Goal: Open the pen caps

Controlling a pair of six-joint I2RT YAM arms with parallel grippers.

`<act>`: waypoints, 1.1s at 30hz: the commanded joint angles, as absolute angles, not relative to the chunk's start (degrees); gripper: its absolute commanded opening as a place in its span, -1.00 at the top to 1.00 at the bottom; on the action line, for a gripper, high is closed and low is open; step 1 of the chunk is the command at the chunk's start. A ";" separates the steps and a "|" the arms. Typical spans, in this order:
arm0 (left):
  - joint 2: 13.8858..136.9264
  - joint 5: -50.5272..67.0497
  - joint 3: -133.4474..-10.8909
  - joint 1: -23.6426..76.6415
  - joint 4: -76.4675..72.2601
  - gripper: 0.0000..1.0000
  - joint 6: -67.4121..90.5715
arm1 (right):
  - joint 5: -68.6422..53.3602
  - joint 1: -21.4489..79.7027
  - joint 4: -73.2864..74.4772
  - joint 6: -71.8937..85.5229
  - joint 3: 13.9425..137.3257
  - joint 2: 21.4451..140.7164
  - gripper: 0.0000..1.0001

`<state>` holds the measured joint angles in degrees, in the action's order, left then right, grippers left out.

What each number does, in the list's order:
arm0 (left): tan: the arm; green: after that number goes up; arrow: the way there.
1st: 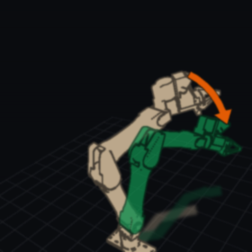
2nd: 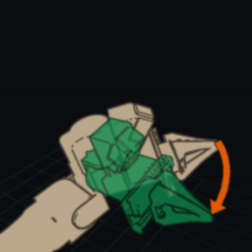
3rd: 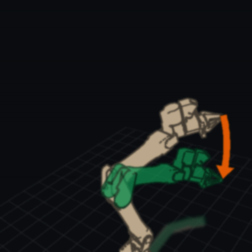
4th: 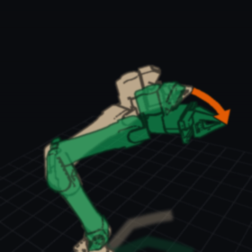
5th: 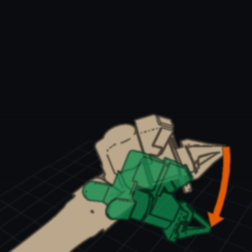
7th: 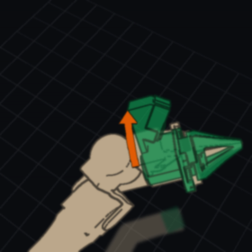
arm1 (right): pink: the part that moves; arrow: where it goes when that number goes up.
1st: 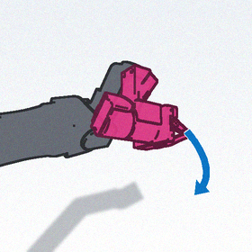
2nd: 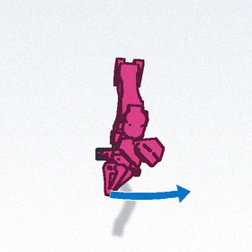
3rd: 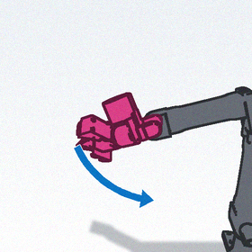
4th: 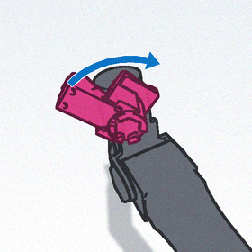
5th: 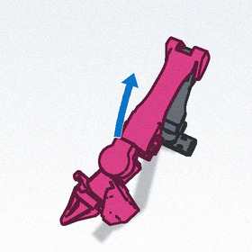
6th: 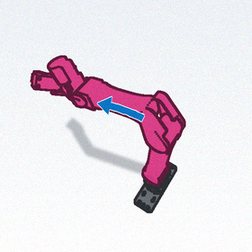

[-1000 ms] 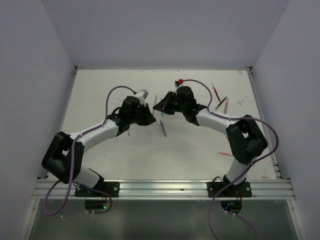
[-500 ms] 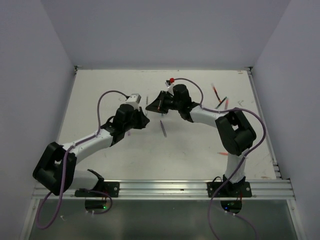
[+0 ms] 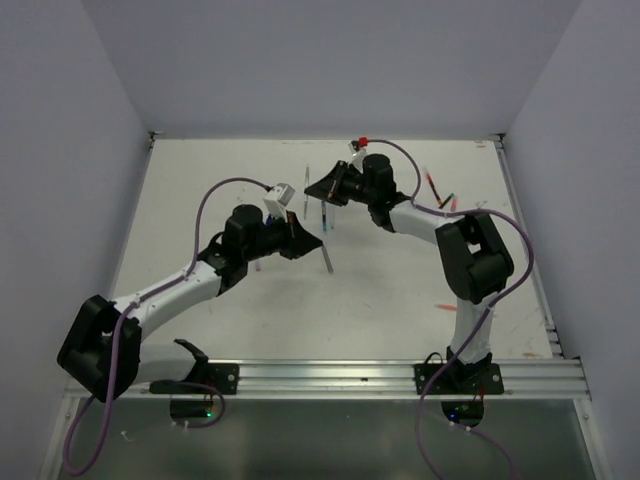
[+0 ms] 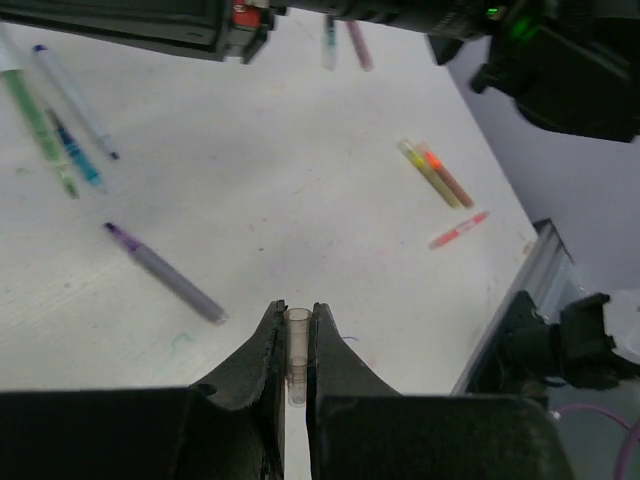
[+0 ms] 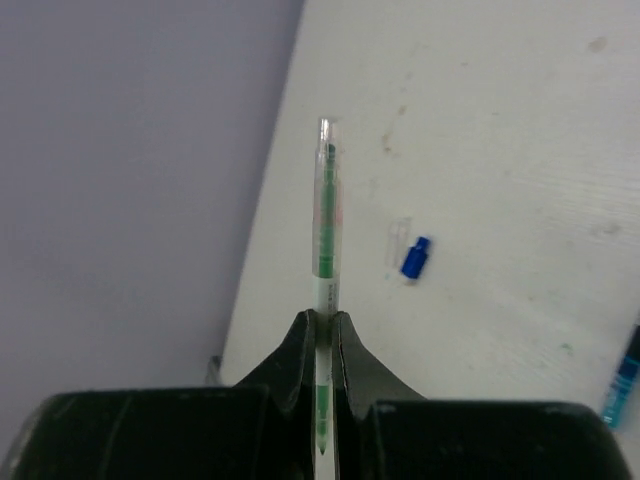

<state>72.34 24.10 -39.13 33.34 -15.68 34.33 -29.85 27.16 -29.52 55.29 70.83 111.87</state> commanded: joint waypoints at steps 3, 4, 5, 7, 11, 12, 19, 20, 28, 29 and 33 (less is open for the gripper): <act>74.53 1.69 -44.73 32.87 -0.19 1.00 31.46 | -12.06 27.16 -0.90 40.62 77.60 107.05 1.00; 74.97 -0.24 -45.69 32.87 3.65 1.00 31.46 | -10.30 27.25 1.82 38.17 78.30 107.14 1.00; 76.19 -5.40 -47.53 32.78 4.91 1.00 31.46 | -7.32 27.25 5.85 36.93 79.09 107.23 1.00; 78.40 -10.46 -50.98 32.78 7.65 1.00 31.11 | -3.34 27.16 11.60 33.14 81.74 108.19 1.00; 87.24 -14.41 -59.57 32.52 10.80 1.00 30.33 | -1.32 26.28 18.27 30.77 84.28 111.09 1.00; 89.10 -14.94 -61.42 32.52 11.68 1.00 29.97 | -1.84 25.67 19.24 30.33 85.51 111.79 1.00; 106.06 -21.08 -75.66 31.03 21.27 1.00 31.11 | -2.89 23.91 23.20 26.63 89.56 117.94 1.00; 107.04 -21.79 -76.11 30.68 21.36 1.00 31.20 | -3.42 23.82 23.12 26.37 89.82 118.56 1.00; 113.11 -27.59 -79.98 30.59 22.41 1.00 29.53 | -7.12 23.38 23.20 25.31 92.90 122.96 1.00; 113.38 -27.60 -80.07 30.50 22.15 1.00 28.92 | -7.29 23.38 23.29 25.31 92.99 123.22 1.00; 114.69 -27.77 -80.94 30.15 22.41 1.00 28.65 | -7.91 23.38 22.94 25.31 93.34 123.92 1.00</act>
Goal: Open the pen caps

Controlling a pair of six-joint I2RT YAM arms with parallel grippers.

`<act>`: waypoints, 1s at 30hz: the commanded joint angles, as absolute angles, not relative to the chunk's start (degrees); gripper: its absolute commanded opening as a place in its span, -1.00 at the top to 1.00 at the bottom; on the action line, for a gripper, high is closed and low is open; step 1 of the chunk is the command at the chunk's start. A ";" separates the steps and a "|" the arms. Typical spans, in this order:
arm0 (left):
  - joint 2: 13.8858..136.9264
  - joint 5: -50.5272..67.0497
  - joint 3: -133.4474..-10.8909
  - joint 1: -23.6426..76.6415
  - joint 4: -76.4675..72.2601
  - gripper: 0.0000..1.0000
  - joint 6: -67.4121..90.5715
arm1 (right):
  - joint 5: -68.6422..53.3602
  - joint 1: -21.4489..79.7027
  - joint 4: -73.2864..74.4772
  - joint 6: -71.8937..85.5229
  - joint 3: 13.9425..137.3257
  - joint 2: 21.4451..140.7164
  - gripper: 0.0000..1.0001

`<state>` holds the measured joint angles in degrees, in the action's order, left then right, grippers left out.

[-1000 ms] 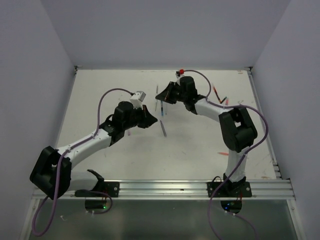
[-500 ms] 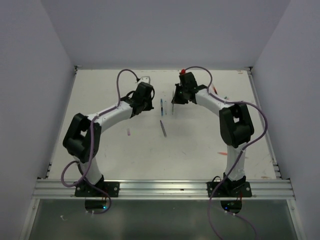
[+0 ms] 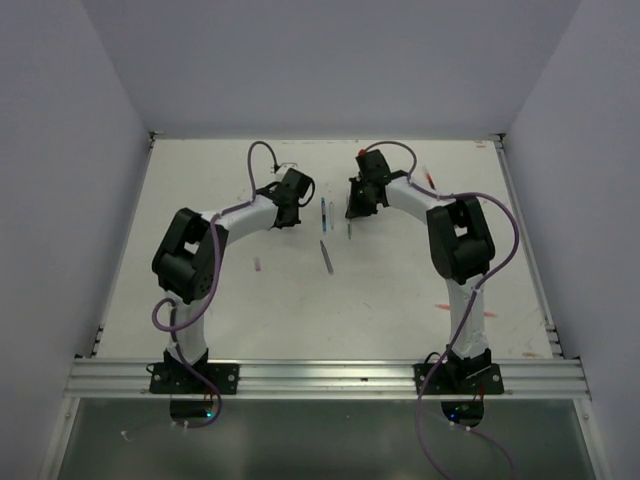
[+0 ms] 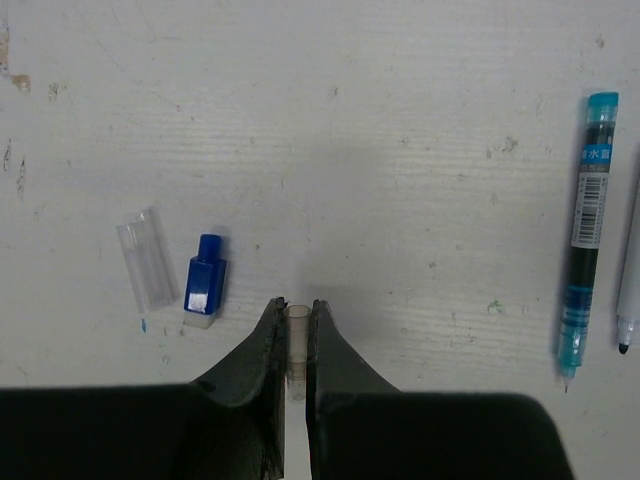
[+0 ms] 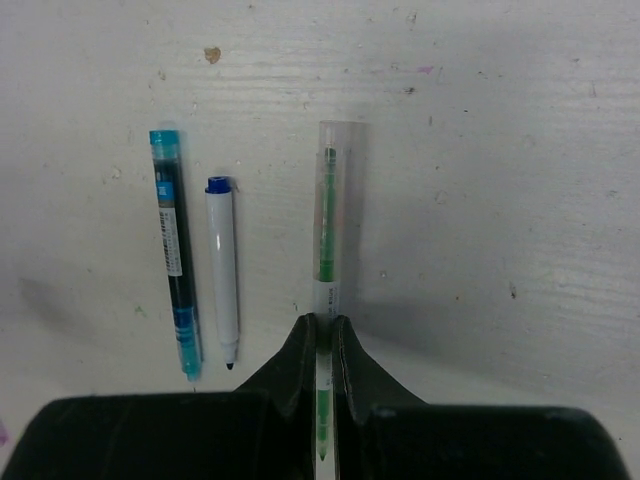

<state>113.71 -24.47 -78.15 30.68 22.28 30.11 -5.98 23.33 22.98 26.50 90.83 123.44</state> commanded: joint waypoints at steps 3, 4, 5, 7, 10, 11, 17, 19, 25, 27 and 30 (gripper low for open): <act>116.63 -28.30 -82.96 29.62 24.07 1.00 28.39 | -8.52 23.20 22.94 25.31 94.39 125.15 1.00; 117.94 -28.82 -83.49 29.27 24.52 1.00 28.48 | -8.53 23.38 22.85 25.31 94.57 125.42 1.00; 118.56 -28.83 -84.11 29.18 24.87 1.00 28.13 | -8.53 23.29 22.76 25.31 95.01 125.85 1.00; 120.22 -28.74 -85.77 28.92 26.28 0.96 28.12 | -8.53 23.29 22.76 25.31 95.71 126.30 1.00; 121.37 -28.65 -86.75 28.65 27.33 0.90 28.21 | -8.96 23.20 23.20 25.58 97.38 127.44 1.00; 121.46 -28.65 -86.75 28.65 27.33 0.88 28.13 | -9.14 23.20 23.20 25.49 98.08 127.79 1.00; 121.29 -29.88 -86.31 28.39 27.95 0.74 28.39 | -10.81 23.20 23.47 26.19 99.58 128.85 1.00; 121.20 -29.97 -86.13 28.13 28.04 0.67 28.65 | -11.42 23.20 23.38 26.54 99.84 129.02 1.00; 120.24 -30.32 -84.64 27.95 27.60 0.35 28.92 | -11.95 23.29 23.29 27.16 100.46 129.20 0.88; 119.45 -30.50 -83.68 27.95 26.98 0.35 29.00 | -12.04 23.20 23.12 27.25 100.28 128.94 0.80; 118.39 -30.67 -83.23 27.95 26.63 0.33 29.18 | -12.13 23.20 23.11 27.16 100.28 128.58 0.71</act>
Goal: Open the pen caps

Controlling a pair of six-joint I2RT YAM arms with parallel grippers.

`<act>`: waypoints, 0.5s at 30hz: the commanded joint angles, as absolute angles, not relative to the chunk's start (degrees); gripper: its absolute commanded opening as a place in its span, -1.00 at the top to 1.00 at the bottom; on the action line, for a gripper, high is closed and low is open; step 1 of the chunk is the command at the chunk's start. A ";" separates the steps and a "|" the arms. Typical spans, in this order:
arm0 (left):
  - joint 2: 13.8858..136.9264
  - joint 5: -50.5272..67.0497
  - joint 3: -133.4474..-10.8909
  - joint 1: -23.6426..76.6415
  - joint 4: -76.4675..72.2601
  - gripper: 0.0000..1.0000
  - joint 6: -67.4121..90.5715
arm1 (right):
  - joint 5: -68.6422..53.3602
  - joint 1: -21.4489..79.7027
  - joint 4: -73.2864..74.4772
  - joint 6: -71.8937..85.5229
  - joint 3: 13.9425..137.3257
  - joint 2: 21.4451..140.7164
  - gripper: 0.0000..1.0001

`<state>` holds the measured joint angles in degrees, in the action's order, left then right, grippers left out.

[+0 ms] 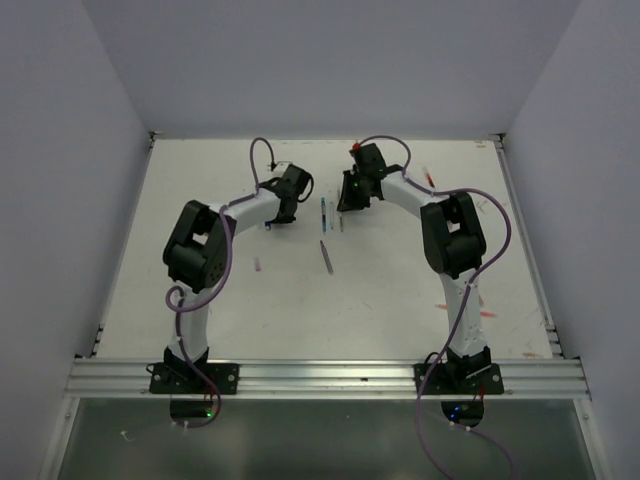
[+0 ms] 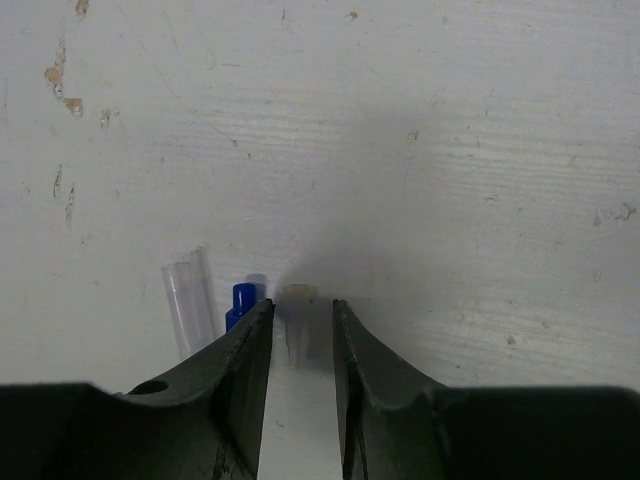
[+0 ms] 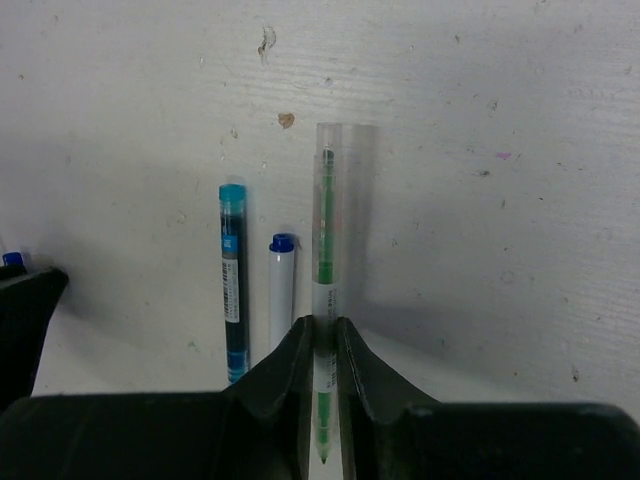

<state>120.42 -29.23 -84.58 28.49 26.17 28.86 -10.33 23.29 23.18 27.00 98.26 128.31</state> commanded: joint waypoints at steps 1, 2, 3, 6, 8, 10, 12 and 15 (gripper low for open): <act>118.04 -30.59 -82.88 27.95 26.54 0.33 29.09 | -12.13 23.20 22.85 27.07 100.02 127.97 0.69; 117.60 -30.32 -82.71 27.86 26.28 0.33 29.18 | -12.13 23.20 22.59 26.90 99.85 127.62 0.67; 116.73 -29.63 -82.44 27.95 26.02 0.32 29.27 | -11.61 23.20 22.41 26.81 99.58 127.10 0.62; 114.09 -27.17 -81.65 28.04 25.31 0.31 29.62 | -11.25 23.12 21.36 26.46 98.70 124.99 0.45; 112.77 -25.59 -80.87 28.04 24.27 0.30 29.71 | -10.38 22.76 21.27 26.11 98.53 123.24 0.34; 110.05 -23.29 -79.81 28.21 23.29 0.24 29.79 | -8.36 21.89 21.36 25.75 98.26 121.82 0.19; 107.42 -21.11 -78.49 28.74 22.07 0.20 29.80 | -5.63 20.84 21.36 25.32 97.74 120.07 0.09; 104.78 -20.05 -78.05 30.23 21.27 0.13 29.09 | -1.86 18.03 22.76 24.09 97.99 119.18 -0.04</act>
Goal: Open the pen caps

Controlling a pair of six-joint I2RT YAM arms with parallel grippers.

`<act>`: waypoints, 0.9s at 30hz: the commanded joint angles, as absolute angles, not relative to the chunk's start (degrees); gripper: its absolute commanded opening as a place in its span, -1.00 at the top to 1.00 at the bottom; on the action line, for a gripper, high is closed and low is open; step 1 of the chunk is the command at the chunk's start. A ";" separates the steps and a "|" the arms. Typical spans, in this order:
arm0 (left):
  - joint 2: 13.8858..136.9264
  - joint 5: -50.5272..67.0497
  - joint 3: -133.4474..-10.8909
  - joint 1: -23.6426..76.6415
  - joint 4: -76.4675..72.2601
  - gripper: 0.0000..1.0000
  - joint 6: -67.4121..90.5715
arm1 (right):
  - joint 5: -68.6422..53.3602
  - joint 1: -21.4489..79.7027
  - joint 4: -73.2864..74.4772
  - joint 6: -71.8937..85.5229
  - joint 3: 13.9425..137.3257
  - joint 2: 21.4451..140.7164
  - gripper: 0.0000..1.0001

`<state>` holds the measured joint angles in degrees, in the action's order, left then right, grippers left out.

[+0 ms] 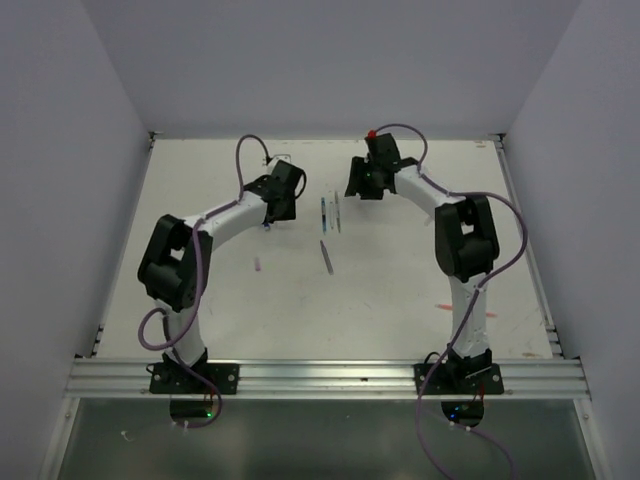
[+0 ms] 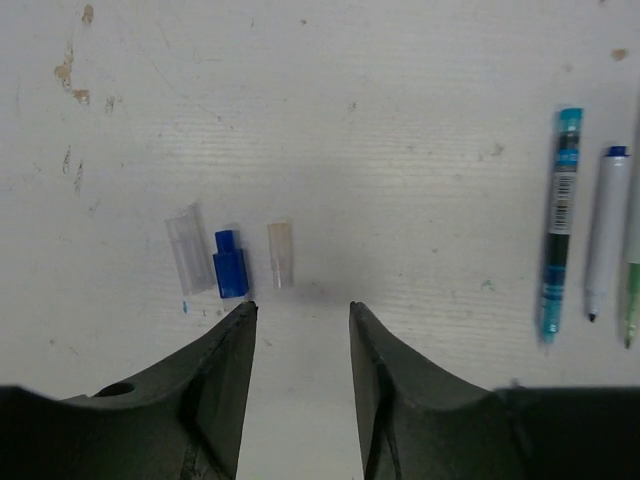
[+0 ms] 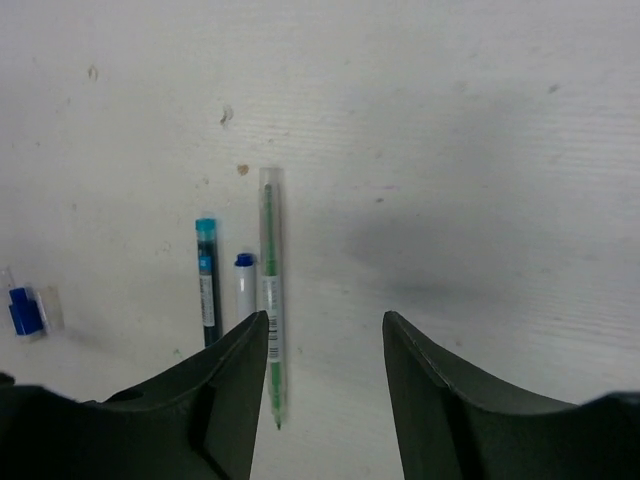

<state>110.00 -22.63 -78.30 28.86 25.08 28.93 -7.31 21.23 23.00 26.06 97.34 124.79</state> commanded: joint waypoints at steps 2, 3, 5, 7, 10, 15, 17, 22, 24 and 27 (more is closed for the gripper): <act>103.45 -18.99 -77.52 31.11 20.14 0.03 27.95 | 2.52 15.83 25.74 22.60 99.48 119.44 -0.10; 102.14 -18.11 -77.43 32.16 19.69 0.00 27.69 | 4.29 15.04 26.71 22.07 100.01 119.62 -0.14; 100.73 -16.62 -76.73 33.04 17.94 -0.04 26.81 | 6.94 13.10 29.43 20.13 102.21 120.67 -0.18; 98.88 -14.16 -75.68 34.10 16.27 -0.06 26.37 | 12.55 11.79 32.76 18.12 105.62 122.68 -0.24; 97.21 -10.91 -74.54 35.15 15.03 -0.08 26.11 | 16.95 10.20 34.27 17.05 108.10 124.53 -0.25; 95.63 -7.82 -73.04 36.04 13.54 -0.11 25.49 | 20.21 8.26 34.80 15.21 110.12 126.38 -0.27; 95.36 -7.65 -72.08 36.04 13.36 -0.12 25.49 | 20.48 7.39 35.42 14.94 111.00 127.00 -0.27; 94.13 -5.98 -70.40 36.04 12.92 -0.13 25.93 | 19.69 5.19 35.51 15.47 109.61 128.50 -0.24; 93.43 -5.02 -69.53 36.04 12.39 -0.14 25.93 | 19.60 4.66 34.89 15.21 108.90 128.76 -0.22; 92.73 -4.48 -68.73 36.04 12.13 -0.14 26.02 | 19.42 3.61 34.01 14.50 108.37 129.28 -0.22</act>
